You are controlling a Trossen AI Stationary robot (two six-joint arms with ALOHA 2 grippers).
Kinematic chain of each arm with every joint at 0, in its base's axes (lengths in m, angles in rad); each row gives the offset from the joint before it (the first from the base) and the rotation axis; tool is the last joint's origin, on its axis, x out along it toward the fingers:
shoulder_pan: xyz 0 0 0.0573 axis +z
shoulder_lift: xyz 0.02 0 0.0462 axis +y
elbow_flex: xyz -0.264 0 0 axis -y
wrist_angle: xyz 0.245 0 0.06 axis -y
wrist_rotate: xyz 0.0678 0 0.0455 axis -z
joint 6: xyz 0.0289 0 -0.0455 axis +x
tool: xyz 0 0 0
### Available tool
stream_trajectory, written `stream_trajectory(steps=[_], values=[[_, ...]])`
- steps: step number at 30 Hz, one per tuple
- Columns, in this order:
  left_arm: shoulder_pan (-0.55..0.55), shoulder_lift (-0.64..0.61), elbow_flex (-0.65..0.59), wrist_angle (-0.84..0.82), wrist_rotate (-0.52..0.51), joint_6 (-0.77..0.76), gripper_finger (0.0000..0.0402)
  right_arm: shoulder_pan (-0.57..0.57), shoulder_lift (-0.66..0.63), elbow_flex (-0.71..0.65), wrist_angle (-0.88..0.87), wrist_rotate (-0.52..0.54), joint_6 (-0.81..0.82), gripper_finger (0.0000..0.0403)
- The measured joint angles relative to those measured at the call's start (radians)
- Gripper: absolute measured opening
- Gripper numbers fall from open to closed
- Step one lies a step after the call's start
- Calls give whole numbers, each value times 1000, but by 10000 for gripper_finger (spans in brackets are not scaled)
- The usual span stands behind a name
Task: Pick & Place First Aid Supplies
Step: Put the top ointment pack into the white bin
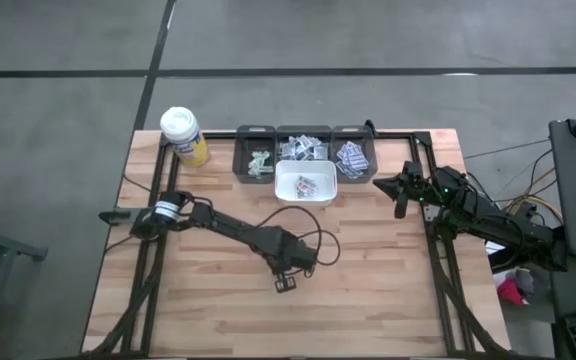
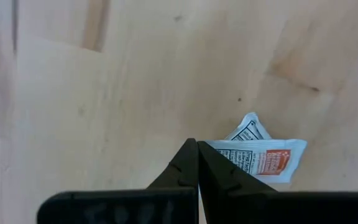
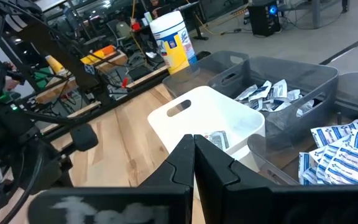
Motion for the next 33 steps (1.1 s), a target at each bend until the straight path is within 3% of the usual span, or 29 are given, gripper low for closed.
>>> stream_trajectory(steps=[11, 18, 23, 33], values=[[53, -59, 6, 12, -7, -66, 0, 0, 0, 0, 0, 0, 0, 8], [61, -85, 3, -16, -5, -6, 0, 0, 1, 0, 0, 0, 0, 8], [61, -85, 3, -16, 88, -9, 2, 0, 2, 0, 0, 0, 0, 8], [52, -82, -31, 92, 115, -3, 68, 0, 6, 0, 0, 0, 0, 8]])
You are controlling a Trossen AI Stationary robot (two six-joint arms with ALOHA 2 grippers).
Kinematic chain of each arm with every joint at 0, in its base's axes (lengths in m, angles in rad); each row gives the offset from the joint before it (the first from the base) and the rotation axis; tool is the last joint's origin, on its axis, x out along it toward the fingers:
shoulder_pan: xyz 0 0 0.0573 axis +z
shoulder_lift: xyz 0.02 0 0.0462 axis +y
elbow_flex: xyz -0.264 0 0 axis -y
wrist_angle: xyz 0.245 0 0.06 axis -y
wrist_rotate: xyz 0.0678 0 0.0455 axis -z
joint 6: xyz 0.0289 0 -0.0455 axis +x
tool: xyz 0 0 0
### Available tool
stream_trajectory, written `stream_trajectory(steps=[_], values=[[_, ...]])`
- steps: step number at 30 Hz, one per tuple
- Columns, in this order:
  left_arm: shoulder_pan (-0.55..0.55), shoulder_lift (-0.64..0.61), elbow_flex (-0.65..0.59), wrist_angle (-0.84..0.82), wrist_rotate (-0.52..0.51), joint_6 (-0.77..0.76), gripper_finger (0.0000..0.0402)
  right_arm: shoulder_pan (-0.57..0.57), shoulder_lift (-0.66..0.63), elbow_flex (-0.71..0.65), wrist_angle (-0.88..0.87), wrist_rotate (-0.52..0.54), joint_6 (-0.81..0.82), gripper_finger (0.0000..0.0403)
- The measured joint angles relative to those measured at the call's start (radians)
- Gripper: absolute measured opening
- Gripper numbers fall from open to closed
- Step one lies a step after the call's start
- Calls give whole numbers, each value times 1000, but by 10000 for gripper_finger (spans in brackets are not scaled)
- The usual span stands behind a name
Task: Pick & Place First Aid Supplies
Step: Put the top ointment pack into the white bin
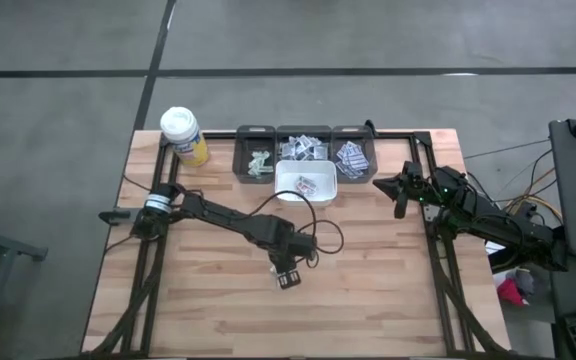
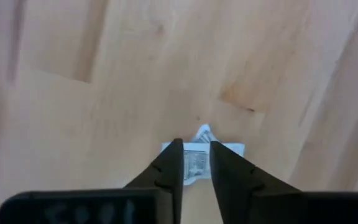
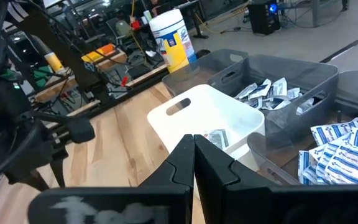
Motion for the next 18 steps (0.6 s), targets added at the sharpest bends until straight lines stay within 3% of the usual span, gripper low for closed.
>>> stream_trajectory(steps=[6, 18], values=[[-4, 0, -58, 16, 36, -10, 96, 0, 0, 0, 0, 0, 0, 8], [-6, 0, -164, 149, 32, -40, 98, 0, 0, 0, 0, 0, -56, 8]])
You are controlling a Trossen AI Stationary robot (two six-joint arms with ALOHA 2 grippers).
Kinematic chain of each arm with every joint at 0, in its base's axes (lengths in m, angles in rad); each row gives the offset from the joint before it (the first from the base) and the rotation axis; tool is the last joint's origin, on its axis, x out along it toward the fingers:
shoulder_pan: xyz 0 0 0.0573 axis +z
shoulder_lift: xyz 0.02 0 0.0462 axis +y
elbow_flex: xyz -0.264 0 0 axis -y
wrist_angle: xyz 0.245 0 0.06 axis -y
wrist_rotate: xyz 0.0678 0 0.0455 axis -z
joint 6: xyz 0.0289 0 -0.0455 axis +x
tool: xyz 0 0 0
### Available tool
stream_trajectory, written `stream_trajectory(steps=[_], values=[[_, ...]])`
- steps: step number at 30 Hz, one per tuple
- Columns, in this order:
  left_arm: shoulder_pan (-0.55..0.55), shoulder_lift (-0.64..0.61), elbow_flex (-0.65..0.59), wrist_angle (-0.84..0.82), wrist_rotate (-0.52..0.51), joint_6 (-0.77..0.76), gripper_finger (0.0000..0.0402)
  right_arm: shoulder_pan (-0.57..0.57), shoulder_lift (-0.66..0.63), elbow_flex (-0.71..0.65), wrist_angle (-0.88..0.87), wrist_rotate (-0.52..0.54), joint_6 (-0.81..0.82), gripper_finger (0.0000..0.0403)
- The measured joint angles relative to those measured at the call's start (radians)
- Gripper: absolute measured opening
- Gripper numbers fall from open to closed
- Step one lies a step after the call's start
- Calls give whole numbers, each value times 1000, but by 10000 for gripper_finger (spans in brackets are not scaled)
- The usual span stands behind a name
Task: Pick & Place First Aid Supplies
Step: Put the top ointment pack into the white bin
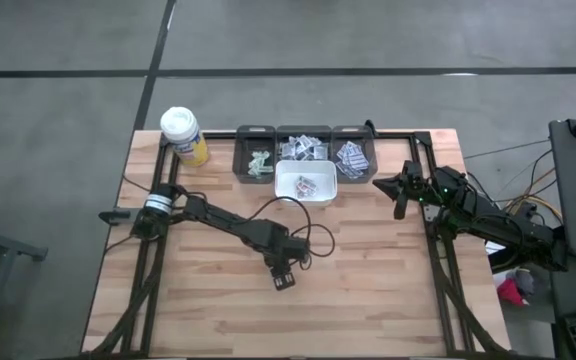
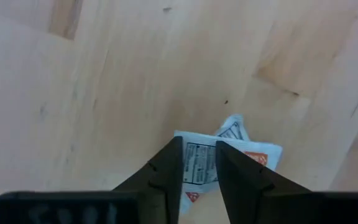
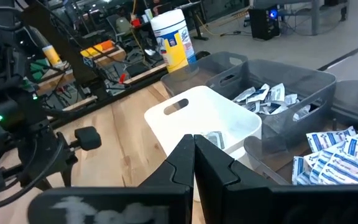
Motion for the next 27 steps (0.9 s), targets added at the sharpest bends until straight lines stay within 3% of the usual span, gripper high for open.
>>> stream_trajectory(steps=[17, 27], values=[[-2, -4, -173, 109, -50, -53, 84, 0, 0, 0, 0, 0, 8, 8], [55, -30, -177, 105, -105, -532, 83, 0, 0, 0, 0, 0, 8, 8]])
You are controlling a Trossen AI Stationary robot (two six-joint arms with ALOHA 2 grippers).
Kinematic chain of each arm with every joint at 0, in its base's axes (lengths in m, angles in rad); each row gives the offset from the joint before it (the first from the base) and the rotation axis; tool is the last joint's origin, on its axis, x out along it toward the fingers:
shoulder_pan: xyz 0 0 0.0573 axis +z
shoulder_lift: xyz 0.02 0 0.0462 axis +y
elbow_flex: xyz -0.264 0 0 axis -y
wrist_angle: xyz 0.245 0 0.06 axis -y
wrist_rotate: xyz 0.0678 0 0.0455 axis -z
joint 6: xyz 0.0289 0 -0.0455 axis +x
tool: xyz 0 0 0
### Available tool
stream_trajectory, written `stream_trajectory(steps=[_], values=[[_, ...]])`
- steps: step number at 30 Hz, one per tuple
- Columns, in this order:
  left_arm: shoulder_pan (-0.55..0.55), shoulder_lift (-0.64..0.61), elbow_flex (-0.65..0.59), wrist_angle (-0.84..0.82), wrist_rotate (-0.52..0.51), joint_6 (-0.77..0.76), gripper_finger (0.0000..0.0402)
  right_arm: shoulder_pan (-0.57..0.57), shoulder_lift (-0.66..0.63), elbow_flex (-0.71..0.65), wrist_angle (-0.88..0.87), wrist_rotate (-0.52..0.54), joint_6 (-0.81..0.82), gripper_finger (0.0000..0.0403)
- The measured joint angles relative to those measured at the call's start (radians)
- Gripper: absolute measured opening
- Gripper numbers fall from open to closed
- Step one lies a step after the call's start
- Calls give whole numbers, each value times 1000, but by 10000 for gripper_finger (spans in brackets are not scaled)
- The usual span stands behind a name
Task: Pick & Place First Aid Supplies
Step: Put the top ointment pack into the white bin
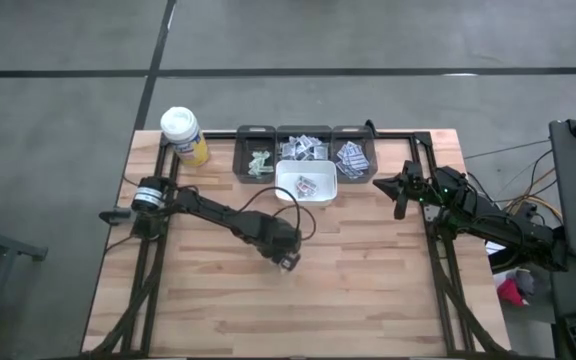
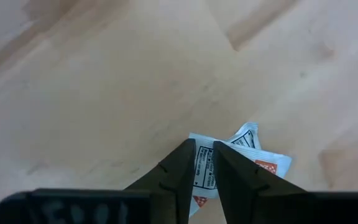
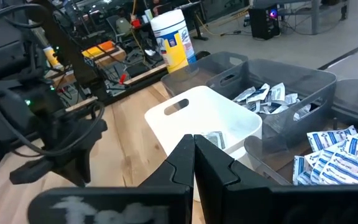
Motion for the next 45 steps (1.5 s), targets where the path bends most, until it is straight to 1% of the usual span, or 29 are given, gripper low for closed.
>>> stream_trajectory(steps=[3, 4, 6, 10, 14, 17, 21, 24, 29, 32, 36, 45], values=[[8, -49, 0, 18, -4, -66, 83, 0, 0, 0, 0, 0, 0, 8], [9, -67, -4, 20, -19, -62, 83, 0, 0, 0, 0, 0, 0, 8], [9, -103, -10, 3, -72, 0, 83, 0, 0, 0, 1, 0, 0, 8], [5, -205, -2, 14, -172, 236, 83, 0, 0, 0, 1, 0, 0, 8], [5, -240, -5, 10, -195, 457, 83, 0, 0, 0, 0, 0, 0, 8], [5, -247, -4, 13, -179, 608, 83, 0, 0, 0, 0, 0, 0, 8], [-4, -205, -3, -2, -86, 839, 83, 0, 0, 0, 0, 0, 0, 8], [-13, -180, -4, -36, -67, 955, 83, 0, 0, 0, 0, 0, 0, 8], [-22, -151, -3, -123, -67, 1078, 83, 0, 2, 0, 0, 0, 0, 8], [-23, -148, -2, -118, -67, 1102, 83, 0, 5, 0, 0, 0, 0, 8], [-23, -138, -2, -104, -74, 1172, 83, 0, 7, 0, 0, 0, 0, 8], [-24, -102, -2, -77, -77, 1240, 83, 0, 15, 0, 2, 0, 0, 8]])
